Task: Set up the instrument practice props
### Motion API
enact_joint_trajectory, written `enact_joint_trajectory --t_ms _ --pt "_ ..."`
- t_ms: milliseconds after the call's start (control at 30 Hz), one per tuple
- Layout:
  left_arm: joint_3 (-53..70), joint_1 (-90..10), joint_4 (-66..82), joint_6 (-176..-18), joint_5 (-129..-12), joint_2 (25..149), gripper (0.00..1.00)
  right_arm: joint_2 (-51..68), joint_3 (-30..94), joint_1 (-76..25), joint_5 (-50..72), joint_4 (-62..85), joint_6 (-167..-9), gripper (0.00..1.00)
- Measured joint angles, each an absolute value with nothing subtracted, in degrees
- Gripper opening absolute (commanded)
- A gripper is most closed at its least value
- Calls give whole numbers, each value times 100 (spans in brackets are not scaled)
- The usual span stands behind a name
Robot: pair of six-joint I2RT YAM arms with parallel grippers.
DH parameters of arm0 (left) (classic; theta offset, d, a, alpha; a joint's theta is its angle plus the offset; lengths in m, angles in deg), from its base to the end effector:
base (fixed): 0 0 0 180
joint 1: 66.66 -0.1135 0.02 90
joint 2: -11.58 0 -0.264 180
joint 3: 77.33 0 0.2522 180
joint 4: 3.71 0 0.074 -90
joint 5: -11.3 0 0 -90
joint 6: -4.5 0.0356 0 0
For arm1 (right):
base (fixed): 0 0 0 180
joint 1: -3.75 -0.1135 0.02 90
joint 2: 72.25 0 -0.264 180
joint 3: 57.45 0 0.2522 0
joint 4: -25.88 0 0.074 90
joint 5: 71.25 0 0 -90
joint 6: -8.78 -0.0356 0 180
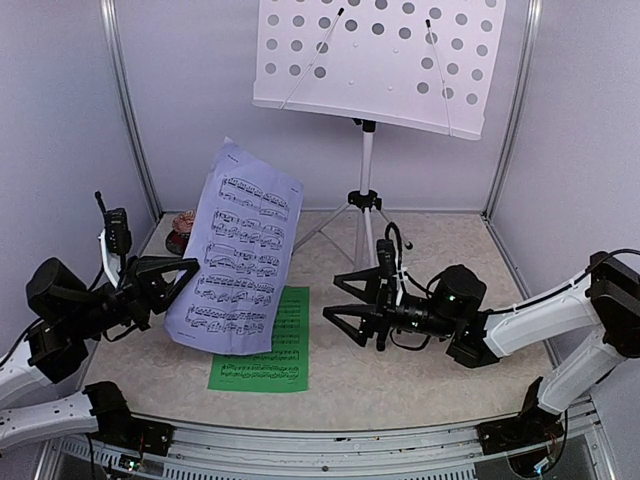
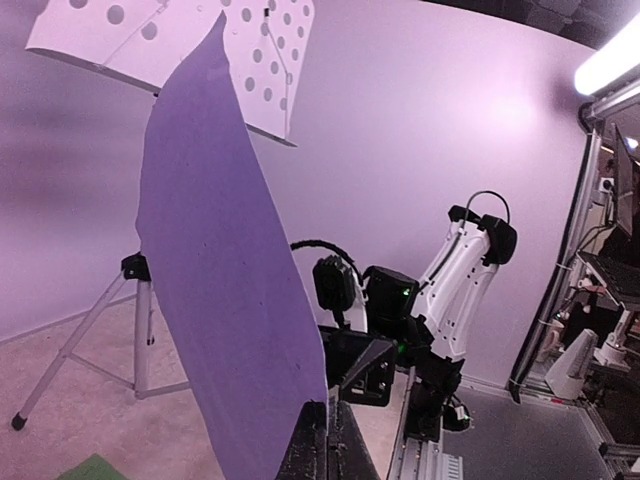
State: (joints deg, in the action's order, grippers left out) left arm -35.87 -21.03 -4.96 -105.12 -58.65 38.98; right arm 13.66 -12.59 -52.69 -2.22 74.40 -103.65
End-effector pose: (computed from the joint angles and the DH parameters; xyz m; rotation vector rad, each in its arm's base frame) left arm 0.0849 -0.1042 0.3246 0.6236 1.2758 -1.1835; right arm 0.1540 0.2551 0.2251 -0.7769 1.4064 1.3628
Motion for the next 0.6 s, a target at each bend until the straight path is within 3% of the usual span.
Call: enact_joint_trajectory --t_ms 367,600 --pt "-3600 -1531 -1388 -10313 -5362 4241 0 2006 -800 -5407 -412 9136 -11063 99" --pt "-3600 -1378 -1586 -10195 -5401 4339 0 2391 -711 -5444 -443 9960 -11576 87"
